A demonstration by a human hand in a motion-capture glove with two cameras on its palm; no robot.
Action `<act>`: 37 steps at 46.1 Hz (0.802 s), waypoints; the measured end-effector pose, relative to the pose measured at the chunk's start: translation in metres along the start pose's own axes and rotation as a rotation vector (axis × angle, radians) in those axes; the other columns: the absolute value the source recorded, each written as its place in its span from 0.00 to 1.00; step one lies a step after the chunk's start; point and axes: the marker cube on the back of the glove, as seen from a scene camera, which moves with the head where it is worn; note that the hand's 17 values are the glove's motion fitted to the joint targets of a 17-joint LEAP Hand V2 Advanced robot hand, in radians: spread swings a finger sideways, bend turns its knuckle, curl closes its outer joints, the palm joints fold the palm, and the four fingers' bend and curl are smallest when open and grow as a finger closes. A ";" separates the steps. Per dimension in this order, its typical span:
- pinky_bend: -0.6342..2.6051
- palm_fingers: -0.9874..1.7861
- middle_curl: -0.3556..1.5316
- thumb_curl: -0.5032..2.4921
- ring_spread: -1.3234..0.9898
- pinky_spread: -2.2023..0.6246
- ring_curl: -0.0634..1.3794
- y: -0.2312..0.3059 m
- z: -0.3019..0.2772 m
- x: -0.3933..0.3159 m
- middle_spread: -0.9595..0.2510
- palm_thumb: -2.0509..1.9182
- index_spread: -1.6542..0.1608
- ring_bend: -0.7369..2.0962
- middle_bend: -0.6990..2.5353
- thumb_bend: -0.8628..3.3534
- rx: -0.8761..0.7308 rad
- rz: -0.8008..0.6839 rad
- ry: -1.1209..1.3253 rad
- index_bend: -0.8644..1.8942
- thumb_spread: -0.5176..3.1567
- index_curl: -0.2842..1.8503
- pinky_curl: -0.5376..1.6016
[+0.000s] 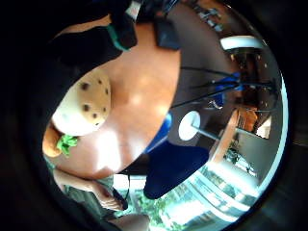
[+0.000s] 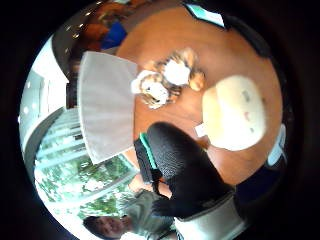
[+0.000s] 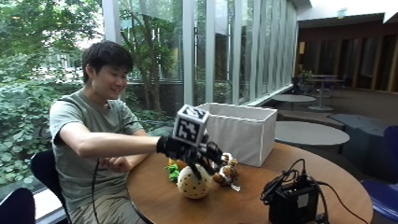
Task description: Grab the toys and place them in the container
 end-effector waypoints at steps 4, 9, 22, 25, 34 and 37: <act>0.45 0.38 0.19 0.18 0.58 0.79 0.09 0.002 0.069 -0.020 0.74 0.51 0.81 0.37 0.23 0.20 -0.070 -0.081 0.090 0.34 0.31 0.14 0.36; 0.50 0.45 0.20 0.20 0.57 0.77 0.11 0.002 0.094 -0.029 0.75 0.54 0.78 0.43 0.26 0.21 -0.032 -0.129 0.111 0.37 0.38 0.16 0.38; 0.49 0.57 0.25 0.24 0.50 0.71 0.20 -0.002 0.099 -0.023 0.71 0.57 0.77 0.55 0.30 0.23 0.096 -0.169 0.036 0.38 0.47 0.19 0.39; 0.49 0.60 0.26 0.25 0.48 0.70 0.21 -0.002 0.100 -0.024 0.70 0.58 0.77 0.58 0.31 0.24 0.185 -0.185 0.012 0.37 0.48 0.19 0.39; 0.50 0.72 0.30 0.31 0.43 0.67 0.26 -0.002 0.096 -0.027 0.60 0.65 0.75 0.62 0.36 0.26 0.351 -0.175 -0.077 0.41 0.43 0.21 0.41; 0.50 0.76 0.32 0.32 0.42 0.66 0.28 -0.004 0.088 -0.031 0.57 0.66 0.74 0.63 0.39 0.26 0.337 -0.196 -0.087 0.43 0.41 0.22 0.42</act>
